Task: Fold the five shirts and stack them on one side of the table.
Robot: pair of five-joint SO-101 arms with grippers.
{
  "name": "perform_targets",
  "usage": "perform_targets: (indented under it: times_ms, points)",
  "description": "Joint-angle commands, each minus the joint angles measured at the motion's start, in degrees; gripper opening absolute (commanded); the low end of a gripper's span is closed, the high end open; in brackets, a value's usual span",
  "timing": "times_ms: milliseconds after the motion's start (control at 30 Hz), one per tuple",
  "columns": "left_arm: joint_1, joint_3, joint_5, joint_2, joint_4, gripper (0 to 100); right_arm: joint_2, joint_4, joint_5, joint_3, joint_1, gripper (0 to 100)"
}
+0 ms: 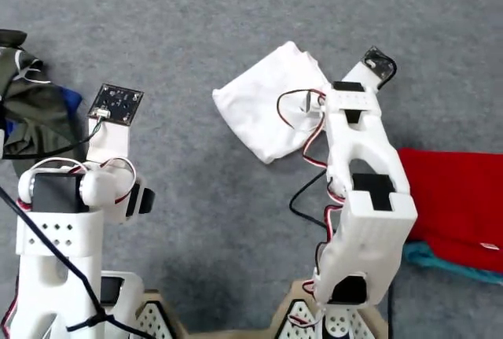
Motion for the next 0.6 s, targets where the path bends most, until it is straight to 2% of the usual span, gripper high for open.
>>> perform_targets:
  times_ms: [0, 167, 400, 567]
  points:
    - [-0.18, -0.35, -0.62, -0.31, 0.35, 20, 0.48, 2.29, 0.88, -2.51, -0.75, 0.6]
    - [-0.18, -0.35, -0.62, -0.57, 0.35, 20, -2.68, 6.95, 0.88, -4.44, -0.40, 0.5]
    - [-0.18, -0.44, -0.62, -0.84, 0.35, 20, -7.52, 4.84, 1.05, -4.35, -0.22, 0.5]
    - [-0.18, -0.97, -0.62, -0.92, 1.32, 20, -11.38, 5.45, 1.05, -4.00, 3.30, 0.5]
